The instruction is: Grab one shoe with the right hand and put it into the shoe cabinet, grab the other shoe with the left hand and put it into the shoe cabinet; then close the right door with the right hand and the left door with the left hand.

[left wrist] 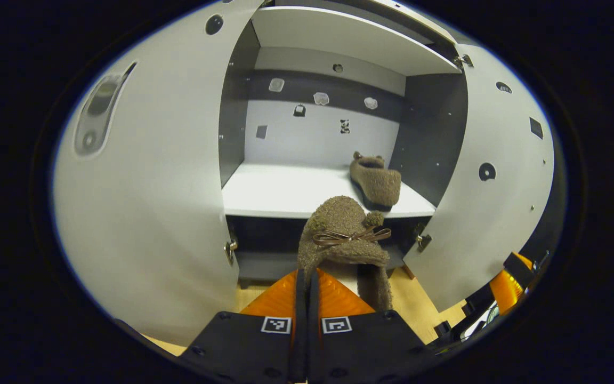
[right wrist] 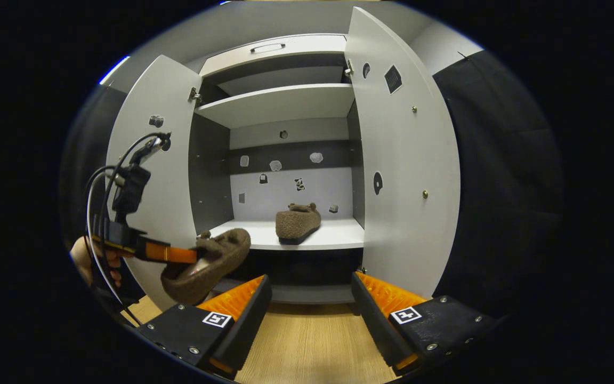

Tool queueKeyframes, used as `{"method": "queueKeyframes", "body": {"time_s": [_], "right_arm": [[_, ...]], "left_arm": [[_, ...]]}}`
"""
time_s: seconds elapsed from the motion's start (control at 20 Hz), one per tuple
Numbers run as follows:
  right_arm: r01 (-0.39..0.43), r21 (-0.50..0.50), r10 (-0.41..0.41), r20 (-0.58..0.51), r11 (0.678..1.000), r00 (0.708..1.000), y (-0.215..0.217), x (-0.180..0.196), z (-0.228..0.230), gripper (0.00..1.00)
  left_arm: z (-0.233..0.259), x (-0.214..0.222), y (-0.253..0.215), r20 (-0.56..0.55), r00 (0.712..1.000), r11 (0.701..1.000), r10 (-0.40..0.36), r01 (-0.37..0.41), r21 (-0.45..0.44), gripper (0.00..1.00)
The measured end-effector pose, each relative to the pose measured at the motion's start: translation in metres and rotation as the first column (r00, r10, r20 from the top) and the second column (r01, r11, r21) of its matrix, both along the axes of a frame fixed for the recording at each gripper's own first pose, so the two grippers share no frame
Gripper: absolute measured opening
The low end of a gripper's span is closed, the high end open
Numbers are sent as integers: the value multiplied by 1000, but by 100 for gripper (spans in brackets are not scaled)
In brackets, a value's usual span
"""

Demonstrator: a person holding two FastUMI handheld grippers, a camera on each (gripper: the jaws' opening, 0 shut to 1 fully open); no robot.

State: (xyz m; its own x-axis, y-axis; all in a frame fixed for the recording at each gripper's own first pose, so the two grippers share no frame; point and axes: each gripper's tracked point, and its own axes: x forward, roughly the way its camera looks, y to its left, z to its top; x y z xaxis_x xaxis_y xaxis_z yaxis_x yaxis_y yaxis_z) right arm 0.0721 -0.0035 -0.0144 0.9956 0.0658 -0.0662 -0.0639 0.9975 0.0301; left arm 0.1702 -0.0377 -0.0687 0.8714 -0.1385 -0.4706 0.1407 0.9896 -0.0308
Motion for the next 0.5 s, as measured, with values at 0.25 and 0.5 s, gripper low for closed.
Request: {"method": "queueKeyframes", "body": {"time_s": [0.25,0.5], "right_arm": [[9,6,-9,-3,1000,1000,-6,-1,0,93],[14,13,-14,2,1000,1000,-10,5,4,93]], "left_arm": [[62,64,-6,90,996,1000,7,-7,-6,7],[90,136,1,107,993,999,47,-46,-10,7]]}}
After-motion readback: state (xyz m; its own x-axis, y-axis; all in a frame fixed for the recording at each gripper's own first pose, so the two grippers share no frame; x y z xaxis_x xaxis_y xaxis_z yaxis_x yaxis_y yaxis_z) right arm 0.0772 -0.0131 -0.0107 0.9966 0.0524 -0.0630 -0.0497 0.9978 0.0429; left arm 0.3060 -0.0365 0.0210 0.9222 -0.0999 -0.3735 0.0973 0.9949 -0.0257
